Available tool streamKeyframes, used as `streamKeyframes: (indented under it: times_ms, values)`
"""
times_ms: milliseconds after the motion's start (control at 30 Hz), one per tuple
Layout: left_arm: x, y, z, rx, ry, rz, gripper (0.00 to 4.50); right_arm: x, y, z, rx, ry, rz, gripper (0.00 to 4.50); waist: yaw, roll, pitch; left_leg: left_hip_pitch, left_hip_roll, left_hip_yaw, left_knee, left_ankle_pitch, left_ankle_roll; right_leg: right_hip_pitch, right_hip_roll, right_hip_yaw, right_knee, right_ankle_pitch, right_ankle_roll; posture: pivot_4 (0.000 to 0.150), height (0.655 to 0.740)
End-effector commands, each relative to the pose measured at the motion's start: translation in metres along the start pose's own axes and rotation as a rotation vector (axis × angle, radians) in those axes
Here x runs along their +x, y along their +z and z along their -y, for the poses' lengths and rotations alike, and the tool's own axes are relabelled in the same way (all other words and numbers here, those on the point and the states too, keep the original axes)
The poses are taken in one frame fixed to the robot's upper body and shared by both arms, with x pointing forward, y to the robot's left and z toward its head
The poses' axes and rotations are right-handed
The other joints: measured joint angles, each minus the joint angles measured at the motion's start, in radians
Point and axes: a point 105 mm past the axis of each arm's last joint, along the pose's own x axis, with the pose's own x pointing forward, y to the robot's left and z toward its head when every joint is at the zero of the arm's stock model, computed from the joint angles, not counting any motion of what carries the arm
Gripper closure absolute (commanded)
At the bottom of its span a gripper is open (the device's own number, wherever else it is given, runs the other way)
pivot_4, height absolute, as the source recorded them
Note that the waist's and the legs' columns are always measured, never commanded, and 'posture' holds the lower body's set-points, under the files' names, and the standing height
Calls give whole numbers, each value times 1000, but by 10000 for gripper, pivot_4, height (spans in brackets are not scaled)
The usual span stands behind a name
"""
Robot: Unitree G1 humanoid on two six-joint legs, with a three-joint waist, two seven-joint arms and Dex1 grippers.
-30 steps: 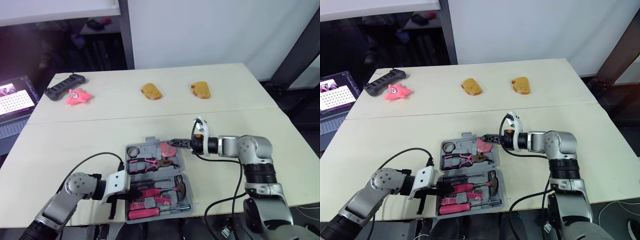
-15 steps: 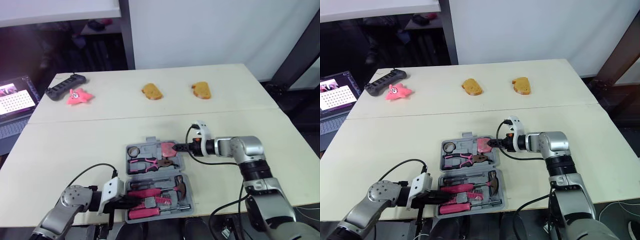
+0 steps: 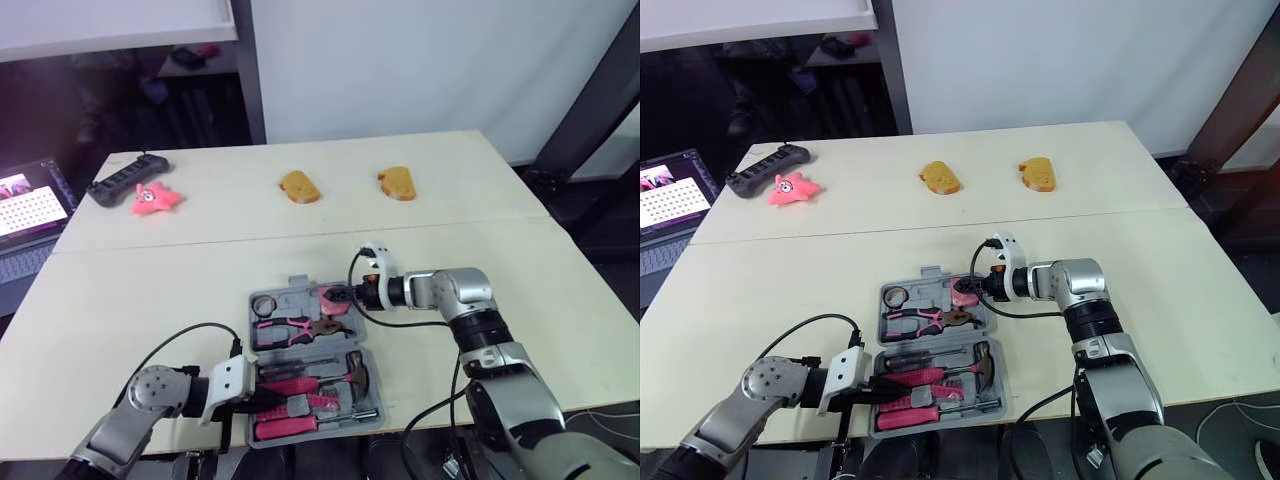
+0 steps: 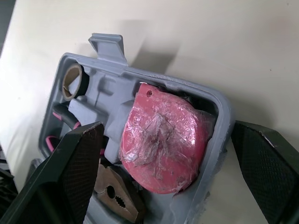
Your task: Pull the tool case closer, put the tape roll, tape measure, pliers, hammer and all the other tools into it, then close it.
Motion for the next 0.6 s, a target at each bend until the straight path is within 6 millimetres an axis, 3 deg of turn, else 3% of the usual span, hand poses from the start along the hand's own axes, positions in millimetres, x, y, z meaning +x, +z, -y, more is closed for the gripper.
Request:
streamKeyframes:
  times_ms: [33,600]
  values:
    - [-13,-38,5,-55,-9,-176,45000,-1,8,-13,44,96,29,657,-8,0,0,0,0,0,0,0,0,0,0,0,0,0,0,1500,7400]
    - [-15,-48,1,-30,-4,-199,45000,-15,12,-38,-33,238,50,657,-12,3,-1,-1,0,0,-3,0,0,-4,0,1,1,0,0,1500,7400]
